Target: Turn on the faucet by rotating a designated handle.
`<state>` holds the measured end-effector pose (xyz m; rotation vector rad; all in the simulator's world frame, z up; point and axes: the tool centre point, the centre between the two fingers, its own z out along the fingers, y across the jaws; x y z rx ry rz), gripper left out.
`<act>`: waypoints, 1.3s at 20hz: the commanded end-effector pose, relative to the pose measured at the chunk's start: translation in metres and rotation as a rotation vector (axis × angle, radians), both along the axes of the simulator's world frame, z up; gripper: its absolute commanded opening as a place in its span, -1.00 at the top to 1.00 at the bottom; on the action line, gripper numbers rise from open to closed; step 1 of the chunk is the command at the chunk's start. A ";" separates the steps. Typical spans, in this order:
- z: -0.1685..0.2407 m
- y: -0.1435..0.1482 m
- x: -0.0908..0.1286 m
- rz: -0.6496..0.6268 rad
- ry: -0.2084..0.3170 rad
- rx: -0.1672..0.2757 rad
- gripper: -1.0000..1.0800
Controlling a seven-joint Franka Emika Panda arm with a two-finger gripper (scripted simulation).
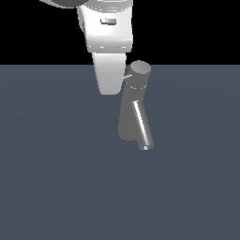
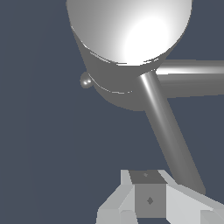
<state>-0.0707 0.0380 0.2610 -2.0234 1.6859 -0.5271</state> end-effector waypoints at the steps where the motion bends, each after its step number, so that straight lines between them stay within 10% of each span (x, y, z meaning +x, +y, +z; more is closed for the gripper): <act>1: -0.006 -0.006 -0.006 -0.012 0.008 0.000 1.00; 26: -0.016 -0.021 -0.020 -0.003 0.003 0.000 1.00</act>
